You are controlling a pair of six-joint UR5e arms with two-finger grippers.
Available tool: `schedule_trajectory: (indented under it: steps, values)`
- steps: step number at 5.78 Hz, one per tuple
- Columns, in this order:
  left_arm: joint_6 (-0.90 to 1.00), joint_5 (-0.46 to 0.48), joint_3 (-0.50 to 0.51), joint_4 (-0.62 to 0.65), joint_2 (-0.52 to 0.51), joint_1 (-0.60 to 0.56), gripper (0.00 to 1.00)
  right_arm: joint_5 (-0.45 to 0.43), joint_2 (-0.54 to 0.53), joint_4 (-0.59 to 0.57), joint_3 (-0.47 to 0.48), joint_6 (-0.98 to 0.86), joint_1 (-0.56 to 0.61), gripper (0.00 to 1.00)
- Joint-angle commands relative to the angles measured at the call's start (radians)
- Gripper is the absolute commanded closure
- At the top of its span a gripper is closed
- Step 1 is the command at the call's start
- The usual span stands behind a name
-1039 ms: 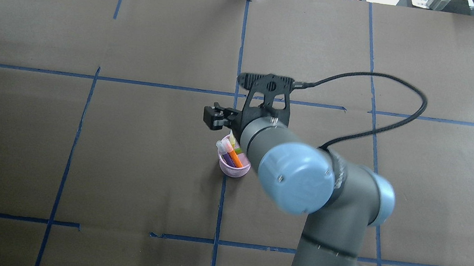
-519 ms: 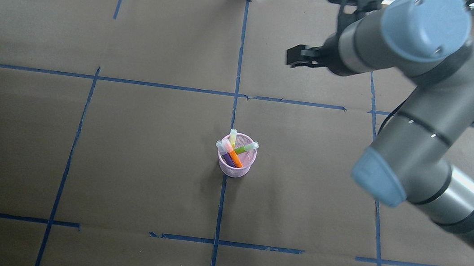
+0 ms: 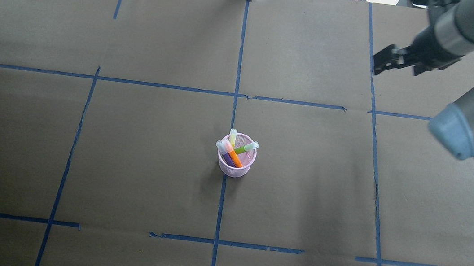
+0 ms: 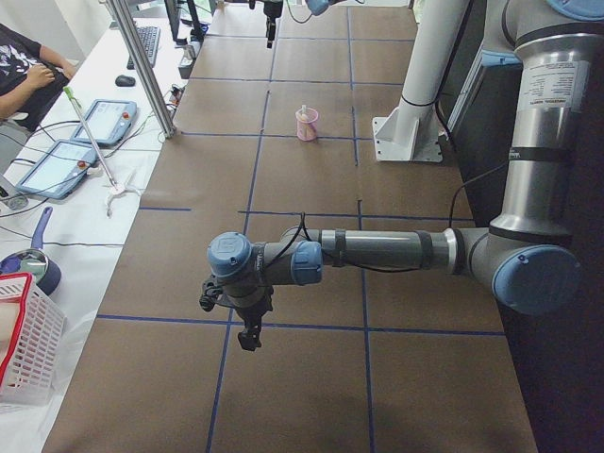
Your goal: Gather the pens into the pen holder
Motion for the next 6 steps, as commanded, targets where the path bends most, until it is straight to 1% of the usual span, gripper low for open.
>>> schedule_trajectory:
  steps: [1, 2, 3, 4, 5, 6]
  values:
    - [0.003, 0.0, -0.044, 0.039, 0.027, -0.001, 0.0, 0.135, -0.107, 0.003, -0.168, -0.383, 0.206, 0.0]
    - [0.005, 0.0, -0.048, 0.036, 0.033, -0.001, 0.0, 0.159, -0.151, 0.009, -0.269, -0.557, 0.276, 0.0]
    - [0.005, 0.003, -0.047, 0.036, 0.033, -0.001, 0.0, 0.171, -0.167, 0.01, -0.338, -0.633, 0.339, 0.0]
    - [0.005, 0.003, -0.047, 0.036, 0.032, -0.003, 0.0, 0.173, -0.208, 0.012, -0.366, -0.734, 0.394, 0.0]
    - [0.005, 0.004, -0.047, 0.036, 0.032, -0.003, 0.0, 0.214, -0.239, 0.012, -0.363, -0.746, 0.44, 0.0]
    - [0.005, 0.003, -0.048, 0.036, 0.032, -0.003, 0.0, 0.23, -0.288, 0.015, -0.356, -0.755, 0.495, 0.0]
